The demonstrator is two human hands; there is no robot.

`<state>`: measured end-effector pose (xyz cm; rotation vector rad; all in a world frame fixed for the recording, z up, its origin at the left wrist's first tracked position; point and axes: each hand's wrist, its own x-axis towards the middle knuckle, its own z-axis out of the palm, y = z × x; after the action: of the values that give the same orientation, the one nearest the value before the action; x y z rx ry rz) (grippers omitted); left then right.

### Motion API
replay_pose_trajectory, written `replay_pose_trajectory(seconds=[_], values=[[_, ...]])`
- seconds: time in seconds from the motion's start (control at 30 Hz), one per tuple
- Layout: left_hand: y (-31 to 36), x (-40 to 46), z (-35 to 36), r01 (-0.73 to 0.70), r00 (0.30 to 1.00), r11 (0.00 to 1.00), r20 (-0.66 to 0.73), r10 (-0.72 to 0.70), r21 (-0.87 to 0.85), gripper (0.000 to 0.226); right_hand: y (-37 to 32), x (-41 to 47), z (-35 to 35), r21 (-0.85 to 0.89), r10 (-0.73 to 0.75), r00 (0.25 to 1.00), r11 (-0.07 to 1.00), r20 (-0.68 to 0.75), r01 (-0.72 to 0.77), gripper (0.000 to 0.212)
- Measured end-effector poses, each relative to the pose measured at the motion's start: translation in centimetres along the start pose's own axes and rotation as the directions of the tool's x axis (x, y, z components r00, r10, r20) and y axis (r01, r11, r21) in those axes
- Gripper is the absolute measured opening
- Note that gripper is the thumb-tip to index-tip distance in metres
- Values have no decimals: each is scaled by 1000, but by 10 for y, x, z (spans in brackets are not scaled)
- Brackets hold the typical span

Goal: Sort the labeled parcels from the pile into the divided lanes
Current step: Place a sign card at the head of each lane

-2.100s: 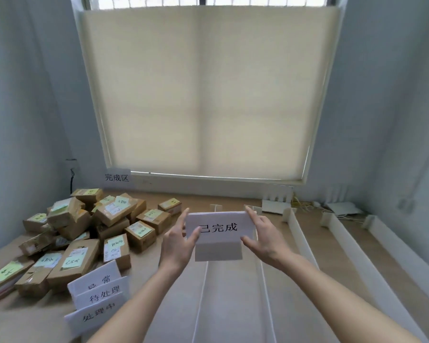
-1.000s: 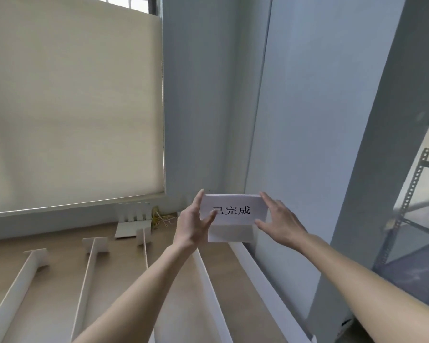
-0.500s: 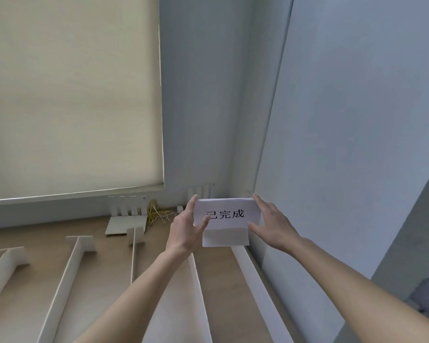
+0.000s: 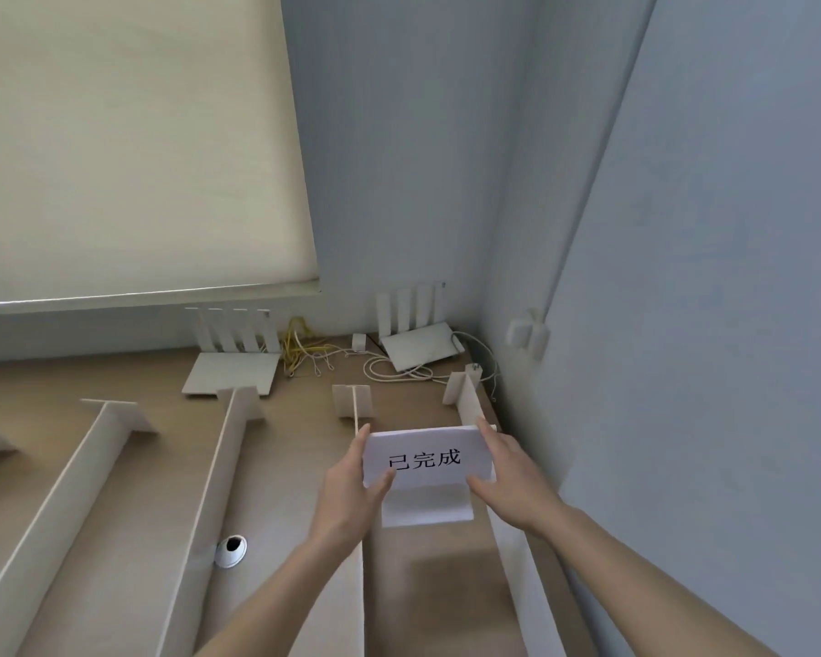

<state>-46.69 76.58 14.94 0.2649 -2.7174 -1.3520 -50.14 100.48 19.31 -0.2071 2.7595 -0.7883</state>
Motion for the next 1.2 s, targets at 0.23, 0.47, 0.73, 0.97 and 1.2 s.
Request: replay_pose_trajectory(seconds=[0.23,0.47,0.73,0.97,1.2], values=[[-48,95,80,97,995,995,5,-97,16,79,53,123,34,-15,-4,1000,1000,21,5,86],[-88,180,108,137,990,991,-23,-137,12,83,68,219,63,6,-44,999,999,33,44,85],[-119,236,134,171,985,985,-35,-171,15,88,80,283,81,-21,-21,998,1000,59,22,84],[-126,250,148,183,983,982,-12,-182,43,90,91,304,98,-31,-8,997,999,75,11,85],[-123,253,148,208,978,976,-3,-208,59,92,94,308,98,-49,-4,997,999,80,8,85]])
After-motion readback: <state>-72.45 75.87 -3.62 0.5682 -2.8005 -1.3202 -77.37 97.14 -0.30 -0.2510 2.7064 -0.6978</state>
